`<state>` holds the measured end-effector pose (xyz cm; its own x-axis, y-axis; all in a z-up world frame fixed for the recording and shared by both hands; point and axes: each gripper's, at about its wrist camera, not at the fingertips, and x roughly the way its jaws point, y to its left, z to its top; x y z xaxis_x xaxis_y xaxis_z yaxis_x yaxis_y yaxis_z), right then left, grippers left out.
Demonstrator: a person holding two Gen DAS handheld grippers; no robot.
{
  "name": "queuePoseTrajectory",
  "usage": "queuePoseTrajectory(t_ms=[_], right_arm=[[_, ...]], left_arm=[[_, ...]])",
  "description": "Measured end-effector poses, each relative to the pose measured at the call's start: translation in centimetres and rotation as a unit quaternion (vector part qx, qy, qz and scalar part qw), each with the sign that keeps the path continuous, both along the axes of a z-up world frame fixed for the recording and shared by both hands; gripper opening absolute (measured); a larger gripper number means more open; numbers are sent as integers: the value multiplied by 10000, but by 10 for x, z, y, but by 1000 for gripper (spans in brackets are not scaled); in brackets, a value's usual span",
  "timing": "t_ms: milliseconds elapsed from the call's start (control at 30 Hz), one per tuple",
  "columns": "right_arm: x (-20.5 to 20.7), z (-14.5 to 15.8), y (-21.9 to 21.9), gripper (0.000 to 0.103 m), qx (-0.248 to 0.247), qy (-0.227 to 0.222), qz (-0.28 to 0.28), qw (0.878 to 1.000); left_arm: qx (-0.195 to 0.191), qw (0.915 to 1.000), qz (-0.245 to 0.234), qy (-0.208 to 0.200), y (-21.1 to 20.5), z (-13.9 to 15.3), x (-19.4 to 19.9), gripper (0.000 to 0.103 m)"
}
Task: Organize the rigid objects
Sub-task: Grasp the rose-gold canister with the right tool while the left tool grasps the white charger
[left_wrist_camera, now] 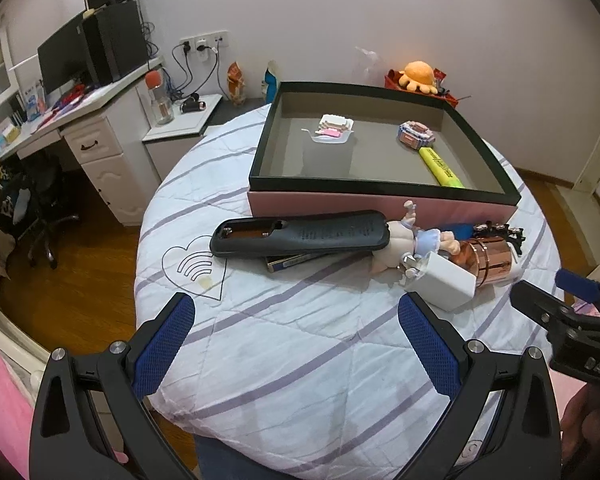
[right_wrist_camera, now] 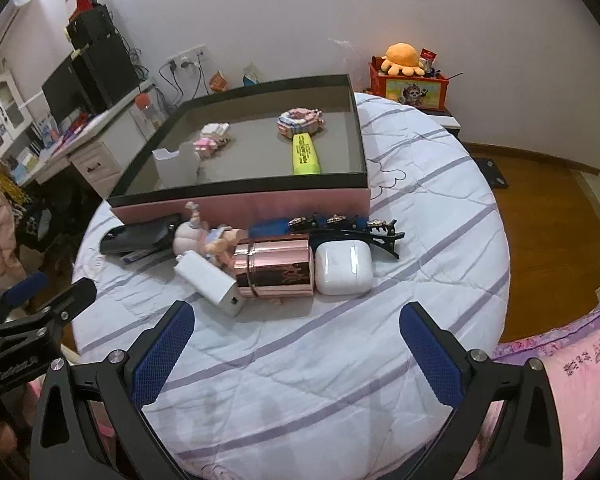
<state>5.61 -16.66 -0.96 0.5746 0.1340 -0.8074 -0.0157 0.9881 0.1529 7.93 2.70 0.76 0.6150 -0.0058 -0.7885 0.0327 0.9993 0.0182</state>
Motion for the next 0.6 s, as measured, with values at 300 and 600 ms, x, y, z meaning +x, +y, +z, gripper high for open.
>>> queuePoseTrajectory(t_ms=[300, 600], right_arm=[[28, -14, 10, 83, -98, 157, 57, 9998], [43, -20, 17, 70, -204, 275, 74, 9994]], left_arm=[[-21, 9998, 72, 180, 10, -17, 21, 103], [-78, 9994, 42, 329, 13, -32, 41, 103]])
